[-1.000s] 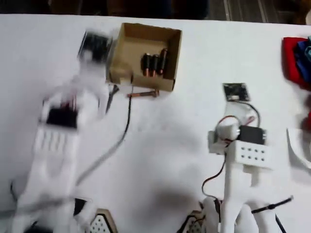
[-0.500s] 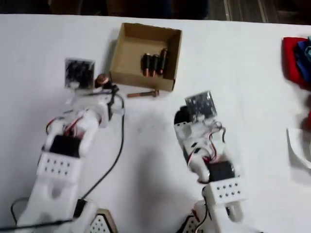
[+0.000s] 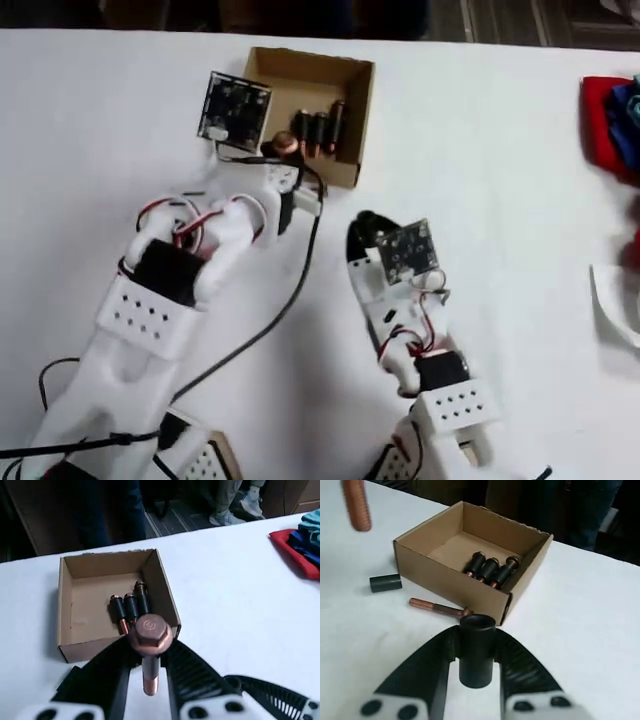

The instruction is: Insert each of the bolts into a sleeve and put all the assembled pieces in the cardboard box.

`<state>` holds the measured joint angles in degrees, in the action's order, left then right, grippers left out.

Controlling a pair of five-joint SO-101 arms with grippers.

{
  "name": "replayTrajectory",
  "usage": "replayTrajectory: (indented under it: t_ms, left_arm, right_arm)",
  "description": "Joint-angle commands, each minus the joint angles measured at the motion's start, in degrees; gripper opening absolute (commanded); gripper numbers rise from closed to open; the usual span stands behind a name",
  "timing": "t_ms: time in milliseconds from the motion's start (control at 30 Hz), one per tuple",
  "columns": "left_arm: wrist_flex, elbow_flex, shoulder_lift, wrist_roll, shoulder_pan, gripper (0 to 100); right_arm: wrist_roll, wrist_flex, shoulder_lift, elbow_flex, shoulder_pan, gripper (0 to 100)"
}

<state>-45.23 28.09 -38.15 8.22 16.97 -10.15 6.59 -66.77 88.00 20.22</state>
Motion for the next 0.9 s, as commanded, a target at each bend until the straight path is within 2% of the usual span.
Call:
replayTrajectory:
  t_ms: [0,133,200,467,533,667,867]
  left_arm:
    - [4.40,-3.47,0.09,0.26,0.97,2]
    - [5.54,-1.19,-0.35,0.18,4.66,2]
    - [5.71,-0.22,-0.44,0.18,4.13,2]
    - [16.53,4.88,-0.35,0.79,6.07,2]
    - [17.93,5.41,-0.35,3.52,7.82,2]
    - [18.20,4.97,-0.18,11.08,8.97,2]
    - [16.00,6.02,-0.35,11.60,8.88,2]
  right_arm:
    - [0.53,-2.95,-1.71,-0.70,3.30,2.0]
    - [0.53,-7.96,-1.36,-0.62,3.91,2.0]
    - [0.53,-8.75,-1.54,-0.70,3.91,2.0]
    - [0.53,-8.75,-1.36,-0.70,4.26,2.0]
    - [0.53,-8.75,-1.36,-0.70,4.00,2.0]
    - [0.53,-8.75,-1.36,-0.70,3.82,2.0]
    - [0.62,-11.21,-1.27,-0.53,2.33,2.0]
